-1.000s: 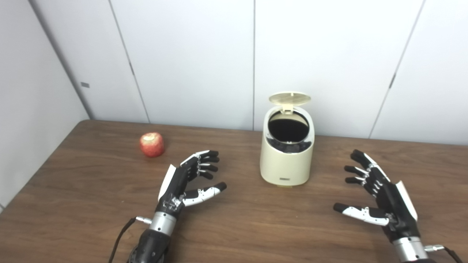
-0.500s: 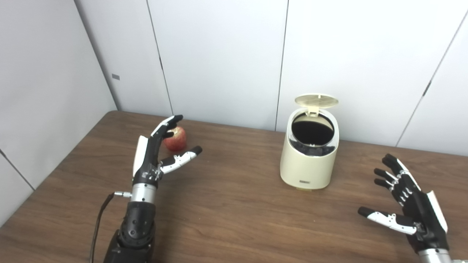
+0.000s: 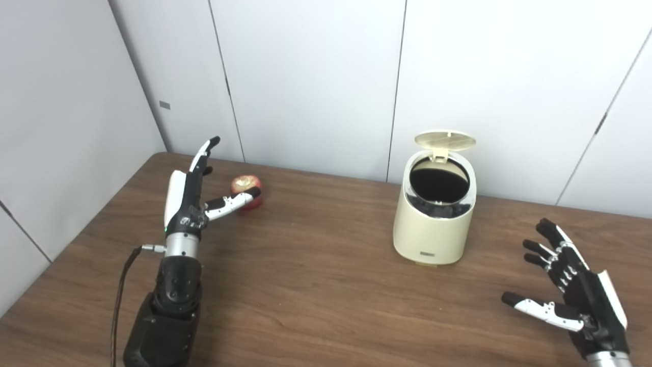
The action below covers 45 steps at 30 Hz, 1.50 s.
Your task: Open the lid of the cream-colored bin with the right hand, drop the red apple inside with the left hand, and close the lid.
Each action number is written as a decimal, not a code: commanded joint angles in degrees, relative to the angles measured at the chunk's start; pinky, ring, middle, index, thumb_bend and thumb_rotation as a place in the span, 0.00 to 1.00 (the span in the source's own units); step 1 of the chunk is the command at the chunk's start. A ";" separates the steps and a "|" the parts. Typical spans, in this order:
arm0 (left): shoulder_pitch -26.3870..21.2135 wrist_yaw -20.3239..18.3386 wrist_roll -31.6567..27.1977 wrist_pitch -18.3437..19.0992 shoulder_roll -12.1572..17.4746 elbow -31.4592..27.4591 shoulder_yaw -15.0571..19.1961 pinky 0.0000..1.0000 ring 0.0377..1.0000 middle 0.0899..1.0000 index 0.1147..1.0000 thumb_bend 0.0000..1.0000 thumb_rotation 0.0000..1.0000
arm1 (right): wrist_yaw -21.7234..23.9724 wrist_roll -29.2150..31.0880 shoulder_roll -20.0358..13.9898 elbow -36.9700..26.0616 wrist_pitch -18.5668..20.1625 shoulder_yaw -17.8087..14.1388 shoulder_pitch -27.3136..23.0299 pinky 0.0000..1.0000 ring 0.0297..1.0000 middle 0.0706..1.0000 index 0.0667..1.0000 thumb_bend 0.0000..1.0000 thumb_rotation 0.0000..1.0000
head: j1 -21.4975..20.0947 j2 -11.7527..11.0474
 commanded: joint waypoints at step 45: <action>-8.81 9.84 3.97 1.48 4.19 19.39 -6.71 0.76 0.87 0.88 0.86 0.93 0.21 | 0.62 1.45 -0.90 -4.33 1.89 -0.18 3.20 0.76 0.82 0.92 0.92 0.64 0.01 | -1.34 0.80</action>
